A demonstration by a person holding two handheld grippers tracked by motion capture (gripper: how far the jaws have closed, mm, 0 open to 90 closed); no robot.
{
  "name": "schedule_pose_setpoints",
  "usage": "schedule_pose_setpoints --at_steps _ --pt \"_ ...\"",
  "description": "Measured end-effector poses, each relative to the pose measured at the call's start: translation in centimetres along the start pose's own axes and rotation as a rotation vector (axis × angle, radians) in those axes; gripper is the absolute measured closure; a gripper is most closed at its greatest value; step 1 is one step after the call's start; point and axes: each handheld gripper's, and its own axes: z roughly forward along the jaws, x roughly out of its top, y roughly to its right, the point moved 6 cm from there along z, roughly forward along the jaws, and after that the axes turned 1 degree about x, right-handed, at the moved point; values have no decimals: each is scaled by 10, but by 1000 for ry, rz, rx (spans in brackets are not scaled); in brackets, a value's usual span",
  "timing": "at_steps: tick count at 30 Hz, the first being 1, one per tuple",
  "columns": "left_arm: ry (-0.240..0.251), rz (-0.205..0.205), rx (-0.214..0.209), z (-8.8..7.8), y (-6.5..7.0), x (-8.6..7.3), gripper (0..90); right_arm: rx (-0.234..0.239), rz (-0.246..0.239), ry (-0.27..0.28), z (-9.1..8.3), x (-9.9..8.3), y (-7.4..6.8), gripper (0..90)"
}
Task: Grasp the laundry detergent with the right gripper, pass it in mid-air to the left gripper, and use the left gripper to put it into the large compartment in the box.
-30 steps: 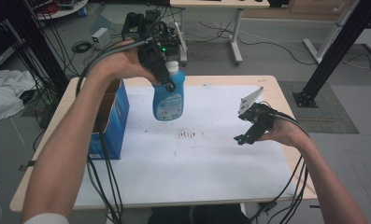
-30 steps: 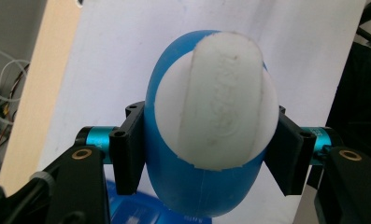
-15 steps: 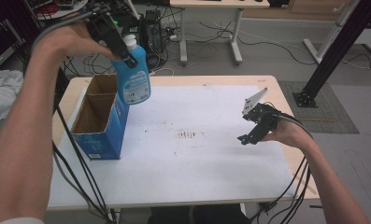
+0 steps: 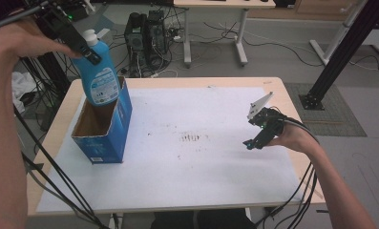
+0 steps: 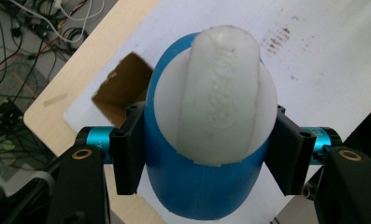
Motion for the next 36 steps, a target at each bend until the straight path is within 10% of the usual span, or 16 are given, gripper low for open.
schedule_pose_setpoints --at_steps 36 --pt "-79 -42 -39 74 -8 -62 382 16 17 -54 9 -3 -9 125"
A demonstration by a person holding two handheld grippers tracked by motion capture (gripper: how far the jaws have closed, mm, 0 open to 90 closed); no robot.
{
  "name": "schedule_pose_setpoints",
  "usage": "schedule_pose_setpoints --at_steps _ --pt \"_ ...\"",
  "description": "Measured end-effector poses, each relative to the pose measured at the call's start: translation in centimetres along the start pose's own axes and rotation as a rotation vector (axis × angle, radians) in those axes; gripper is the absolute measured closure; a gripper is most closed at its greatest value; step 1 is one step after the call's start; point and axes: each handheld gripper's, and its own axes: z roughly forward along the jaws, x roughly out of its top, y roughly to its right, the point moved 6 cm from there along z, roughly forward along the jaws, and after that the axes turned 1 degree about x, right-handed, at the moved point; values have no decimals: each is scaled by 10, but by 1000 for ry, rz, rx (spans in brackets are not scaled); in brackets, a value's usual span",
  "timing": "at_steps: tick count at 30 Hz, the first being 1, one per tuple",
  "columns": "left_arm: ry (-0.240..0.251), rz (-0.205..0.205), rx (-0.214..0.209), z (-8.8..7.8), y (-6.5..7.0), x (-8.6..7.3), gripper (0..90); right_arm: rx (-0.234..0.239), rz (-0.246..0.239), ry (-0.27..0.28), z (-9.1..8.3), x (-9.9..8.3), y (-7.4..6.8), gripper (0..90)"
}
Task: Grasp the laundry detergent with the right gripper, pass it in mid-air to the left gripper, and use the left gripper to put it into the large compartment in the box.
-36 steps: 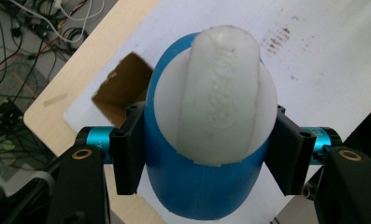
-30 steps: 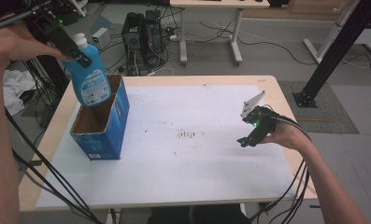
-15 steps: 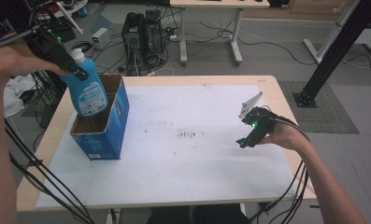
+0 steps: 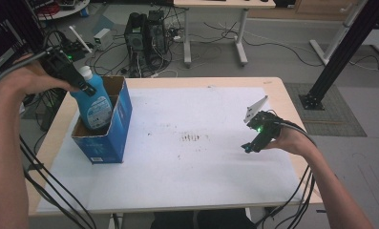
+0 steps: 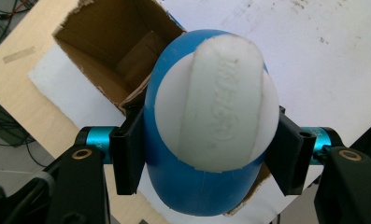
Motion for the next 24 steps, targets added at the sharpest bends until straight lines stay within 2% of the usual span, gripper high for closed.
schedule_pose_setpoints --at_steps 1,4,5,9,10,11,14,23,24 --pt "12 -13 -4 4 2 0 382 5 6 -1 0 -1 -1 125" --pt "-3 3 3 13 1 -3 382 1 22 -12 1 -3 -1 125" --pt "1 -9 -1 17 2 -4 382 1 11 -8 2 -3 0 124" --pt "-14 -1 -1 28 2 -8 382 -1 24 -13 3 -4 -1 125" --pt "5 -25 -6 33 5 -9 382 -1 25 -14 3 -4 -1 125" --pt "-16 -3 -1 35 3 -11 382 -1 35 -17 3 -5 -2 125" --pt "-25 -8 -11 46 3 -16 382 -8 6 2 5 -5 1 125" --pt "-30 -15 -17 71 4 -25 381 -5 24 -6 8 -9 0 125" --pt "-45 0 -15 72 3 -27 381 -4 19 -5 8 -9 0 125"
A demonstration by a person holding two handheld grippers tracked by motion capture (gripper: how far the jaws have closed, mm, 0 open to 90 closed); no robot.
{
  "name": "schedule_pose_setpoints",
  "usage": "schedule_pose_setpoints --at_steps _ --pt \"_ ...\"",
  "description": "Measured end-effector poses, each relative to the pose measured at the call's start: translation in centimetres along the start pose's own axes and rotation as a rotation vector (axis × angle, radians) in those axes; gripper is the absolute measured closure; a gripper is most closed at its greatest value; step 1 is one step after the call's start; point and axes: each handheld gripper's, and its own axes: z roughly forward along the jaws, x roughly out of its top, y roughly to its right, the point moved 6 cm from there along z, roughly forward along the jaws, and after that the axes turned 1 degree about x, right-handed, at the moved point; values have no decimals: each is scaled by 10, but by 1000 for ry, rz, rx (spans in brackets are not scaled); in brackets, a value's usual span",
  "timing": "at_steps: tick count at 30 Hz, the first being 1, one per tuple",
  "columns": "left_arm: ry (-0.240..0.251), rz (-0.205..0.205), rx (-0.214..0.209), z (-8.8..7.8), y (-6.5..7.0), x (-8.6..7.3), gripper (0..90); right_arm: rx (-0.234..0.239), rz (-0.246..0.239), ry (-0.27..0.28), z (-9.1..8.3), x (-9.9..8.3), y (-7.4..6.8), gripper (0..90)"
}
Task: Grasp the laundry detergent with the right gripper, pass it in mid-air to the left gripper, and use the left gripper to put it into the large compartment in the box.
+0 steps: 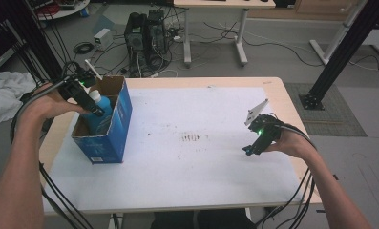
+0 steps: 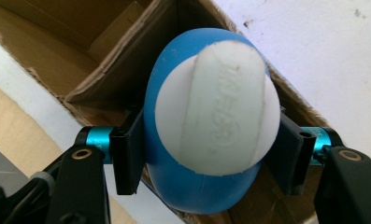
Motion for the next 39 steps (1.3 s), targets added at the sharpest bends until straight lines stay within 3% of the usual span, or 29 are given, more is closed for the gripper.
schedule_pose_setpoints --at_steps 6,7,11,17,18,19,23,39 --pt "-5 -2 -11 12 1 -4 382 -2 1 -1 1 0 -1 125" --pt "10 -21 -17 15 3 -4 381 -4 5 -5 1 0 -1 125" --pt "-12 -1 -15 19 2 -7 381 -1 -2 -7 2 -1 -1 125" --pt "-6 -9 -19 23 3 -9 381 -1 13 -13 2 -2 -2 125" --pt "-22 11 -16 22 2 -10 381 -3 12 -12 2 -2 -2 125" --pt "0 -12 -18 24 4 -10 381 -3 8 -10 2 -2 -2 125" --pt "0 -17 -19 25 5 -11 381 -3 4 -5 3 -1 -3 125" --pt "-14 15 4 25 8 -10 377 0 9 -9 3 -3 -4 125"
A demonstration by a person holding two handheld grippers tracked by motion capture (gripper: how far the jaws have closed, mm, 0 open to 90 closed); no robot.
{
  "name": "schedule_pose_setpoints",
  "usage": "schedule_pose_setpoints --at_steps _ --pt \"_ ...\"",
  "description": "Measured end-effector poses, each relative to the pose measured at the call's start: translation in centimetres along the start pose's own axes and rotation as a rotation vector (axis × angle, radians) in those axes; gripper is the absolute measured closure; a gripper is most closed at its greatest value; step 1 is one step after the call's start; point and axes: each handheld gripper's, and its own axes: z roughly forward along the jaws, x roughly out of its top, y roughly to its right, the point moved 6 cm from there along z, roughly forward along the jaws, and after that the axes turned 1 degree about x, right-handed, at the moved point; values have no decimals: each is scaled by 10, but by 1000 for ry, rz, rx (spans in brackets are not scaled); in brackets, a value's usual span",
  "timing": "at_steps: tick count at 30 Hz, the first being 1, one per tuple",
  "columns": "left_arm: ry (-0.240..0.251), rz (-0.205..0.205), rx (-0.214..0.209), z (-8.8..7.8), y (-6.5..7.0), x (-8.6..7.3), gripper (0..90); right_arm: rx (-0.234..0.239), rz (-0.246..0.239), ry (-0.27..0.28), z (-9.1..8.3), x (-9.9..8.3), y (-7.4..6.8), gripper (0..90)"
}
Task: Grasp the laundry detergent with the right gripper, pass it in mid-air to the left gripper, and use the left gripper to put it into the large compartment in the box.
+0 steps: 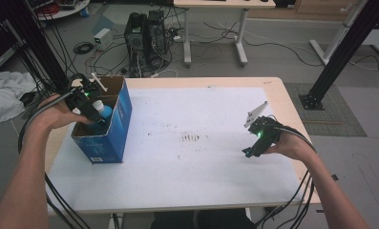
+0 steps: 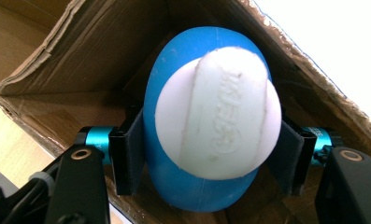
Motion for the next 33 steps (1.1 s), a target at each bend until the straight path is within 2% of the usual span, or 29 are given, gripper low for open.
schedule_pose_setpoints --at_steps 1,2,3,5,6,8,9,12,18,19,25,26,33 --pt "8 -15 -4 1 2 1 377 2 7 -1 0 0 0 125" --pt "-9 3 1 0 0 0 376 0 4 -1 0 0 0 125" --pt "-1 -13 -1 1 2 1 375 0 5 -1 0 0 0 125" --pt "-7 -8 6 0 2 1 374 -2 -2 4 1 0 1 125" --pt "-29 20 12 -1 0 0 373 -5 -15 11 1 1 2 125" --pt "-20 1 21 0 2 1 372 -3 -16 9 2 1 1 125" --pt "-46 25 30 -1 0 0 371 -3 -19 9 2 2 1 125" --pt "-65 37 39 -1 -1 0 362 -3 -19 8 2 2 1 125" --pt "-52 17 21 1 1 1 340 1 -20 5 2 2 1 125" --pt "-64 29 22 0 0 0 329 1 -20 7 2 2 1 125" --pt "-55 20 16 -2 0 1 320 -1 -19 5 2 1 1 125" --pt "-46 7 15 -2 1 1 306 1 -18 5 2 1 1 125" --pt "-52 24 21 -13 -1 3 306 -1 -15 7 2 1 1 125"
